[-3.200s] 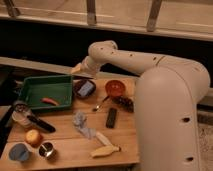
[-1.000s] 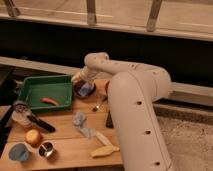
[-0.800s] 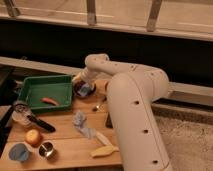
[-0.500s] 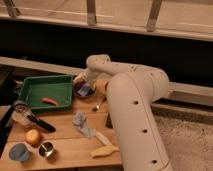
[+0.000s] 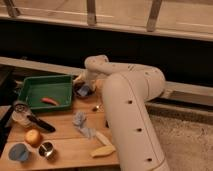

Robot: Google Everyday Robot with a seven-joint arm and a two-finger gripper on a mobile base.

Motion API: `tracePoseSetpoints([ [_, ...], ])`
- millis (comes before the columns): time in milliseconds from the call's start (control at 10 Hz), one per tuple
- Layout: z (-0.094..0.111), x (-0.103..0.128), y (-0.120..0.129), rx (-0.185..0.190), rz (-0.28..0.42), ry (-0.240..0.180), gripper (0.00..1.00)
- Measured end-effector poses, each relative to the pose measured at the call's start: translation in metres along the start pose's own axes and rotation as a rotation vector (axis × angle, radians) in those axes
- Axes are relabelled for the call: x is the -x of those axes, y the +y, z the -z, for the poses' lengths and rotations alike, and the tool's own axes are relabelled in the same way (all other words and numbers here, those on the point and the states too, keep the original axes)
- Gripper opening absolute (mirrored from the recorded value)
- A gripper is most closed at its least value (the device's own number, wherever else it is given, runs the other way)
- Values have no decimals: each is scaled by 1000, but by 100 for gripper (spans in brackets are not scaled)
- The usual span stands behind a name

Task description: Wipe table surface with sponge

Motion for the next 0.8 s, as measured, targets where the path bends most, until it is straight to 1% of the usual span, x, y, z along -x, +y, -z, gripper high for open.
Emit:
tracePoseSetpoints([
  [200, -3, 1, 0, -10, -5, -8, 55],
  [300, -3, 2, -1, -12, -8, -11, 46],
  [600, -4, 3, -2, -10, -12, -16, 16],
  [800, -4, 4, -2, -6, -12, -19, 0],
])
